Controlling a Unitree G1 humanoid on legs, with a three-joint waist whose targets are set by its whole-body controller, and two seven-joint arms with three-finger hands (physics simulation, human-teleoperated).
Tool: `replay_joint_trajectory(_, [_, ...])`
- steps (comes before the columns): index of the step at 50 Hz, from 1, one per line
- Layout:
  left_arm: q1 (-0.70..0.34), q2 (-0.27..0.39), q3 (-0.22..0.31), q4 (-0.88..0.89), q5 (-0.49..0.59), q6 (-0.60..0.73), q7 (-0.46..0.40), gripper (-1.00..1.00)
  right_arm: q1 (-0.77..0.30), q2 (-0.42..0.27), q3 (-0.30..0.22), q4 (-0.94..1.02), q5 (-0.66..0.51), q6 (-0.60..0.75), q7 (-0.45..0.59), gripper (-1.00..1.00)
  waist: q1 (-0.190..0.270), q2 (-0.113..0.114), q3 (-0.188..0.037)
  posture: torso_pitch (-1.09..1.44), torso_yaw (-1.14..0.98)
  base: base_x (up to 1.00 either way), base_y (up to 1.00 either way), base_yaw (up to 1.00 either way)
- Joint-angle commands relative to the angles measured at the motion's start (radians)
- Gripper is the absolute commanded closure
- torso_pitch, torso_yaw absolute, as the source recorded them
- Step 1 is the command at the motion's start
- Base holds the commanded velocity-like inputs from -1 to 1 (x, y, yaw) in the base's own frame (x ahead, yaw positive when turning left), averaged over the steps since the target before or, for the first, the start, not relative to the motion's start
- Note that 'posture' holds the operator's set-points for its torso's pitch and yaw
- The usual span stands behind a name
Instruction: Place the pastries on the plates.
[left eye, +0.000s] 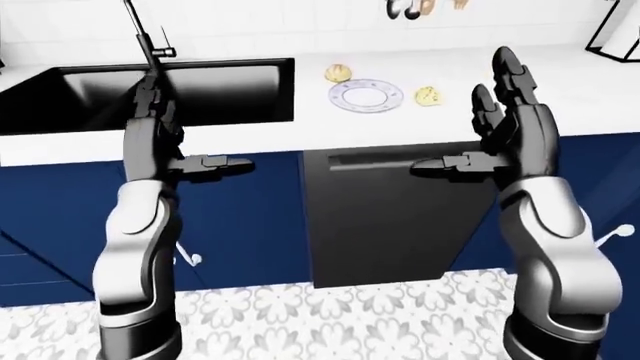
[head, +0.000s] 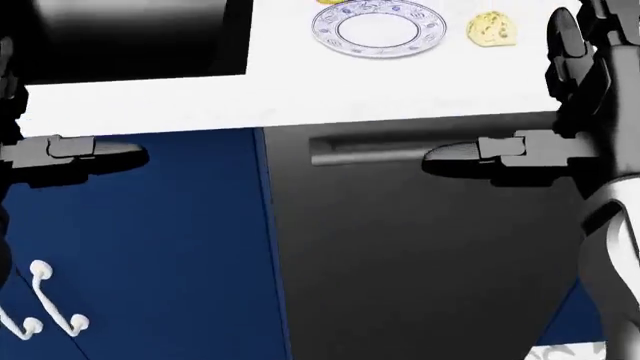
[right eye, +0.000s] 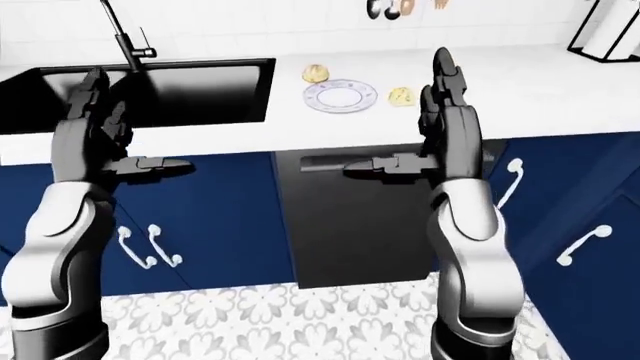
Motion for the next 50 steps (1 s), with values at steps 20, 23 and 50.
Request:
replay_joint_trajectory(20, [-0.034, 0.039, 0.029, -0.029, -0.008, -0.023, 0.017, -1.00, -0.047, -0.018, -0.013, -0.040, 0.022, 0.010, -0.010, -1.00, 0.004, -0.059, -0.042, 0.00, 0.00, 0.16, 0.00, 0.00])
replay_joint_trajectory(23, [-0.037, 0.040, 0.026, -0.031, -0.007, -0.021, 0.019, -1.00, -0.050, -0.019, -0.016, -0.040, 0.029, 0.011, -0.019, -1.00, 0.005, -0.037, -0.046, 0.00, 0.00, 0.09, 0.00, 0.00])
replay_joint_trajectory(50, [-0.027, 0.036, 0.025, -0.037, 0.000, -0.018, 0.017, -1.00, -0.052, -0.045, -0.031, -0.055, 0.078, 0.022, -0.056, -1.00, 0.064, -0.081, -0.041, 0.00, 0.00, 0.11, -0.36, 0.00])
